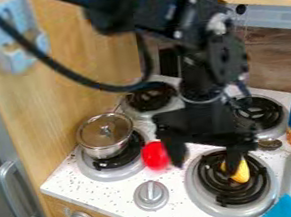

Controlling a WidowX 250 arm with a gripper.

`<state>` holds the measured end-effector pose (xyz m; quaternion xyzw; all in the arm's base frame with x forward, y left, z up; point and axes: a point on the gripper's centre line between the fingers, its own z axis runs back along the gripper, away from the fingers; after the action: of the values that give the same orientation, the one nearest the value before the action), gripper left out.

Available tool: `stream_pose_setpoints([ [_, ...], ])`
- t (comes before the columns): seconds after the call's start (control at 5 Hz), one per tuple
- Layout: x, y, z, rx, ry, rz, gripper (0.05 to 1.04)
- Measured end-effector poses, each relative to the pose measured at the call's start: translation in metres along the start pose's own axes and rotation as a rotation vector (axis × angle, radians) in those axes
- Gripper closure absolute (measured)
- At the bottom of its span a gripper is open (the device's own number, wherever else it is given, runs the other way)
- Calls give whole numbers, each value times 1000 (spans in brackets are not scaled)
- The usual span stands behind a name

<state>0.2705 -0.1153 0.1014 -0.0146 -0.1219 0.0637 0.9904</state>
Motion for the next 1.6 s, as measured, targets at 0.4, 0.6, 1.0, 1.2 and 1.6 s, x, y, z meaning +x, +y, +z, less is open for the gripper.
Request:
stream_pose_setpoints([
  [0.4, 41, -17, -36, 20, -47, 131, 83],
  [0.6, 57, -14, -33, 9, -119, 167, 83],
  [1.0, 80, -1, -57, -31, -91, 263, 84],
  [1.2, 80, 3, -76, -41, -41, 321, 83],
  [1.6, 75, 2, -100, -11, 21, 413, 83],
])
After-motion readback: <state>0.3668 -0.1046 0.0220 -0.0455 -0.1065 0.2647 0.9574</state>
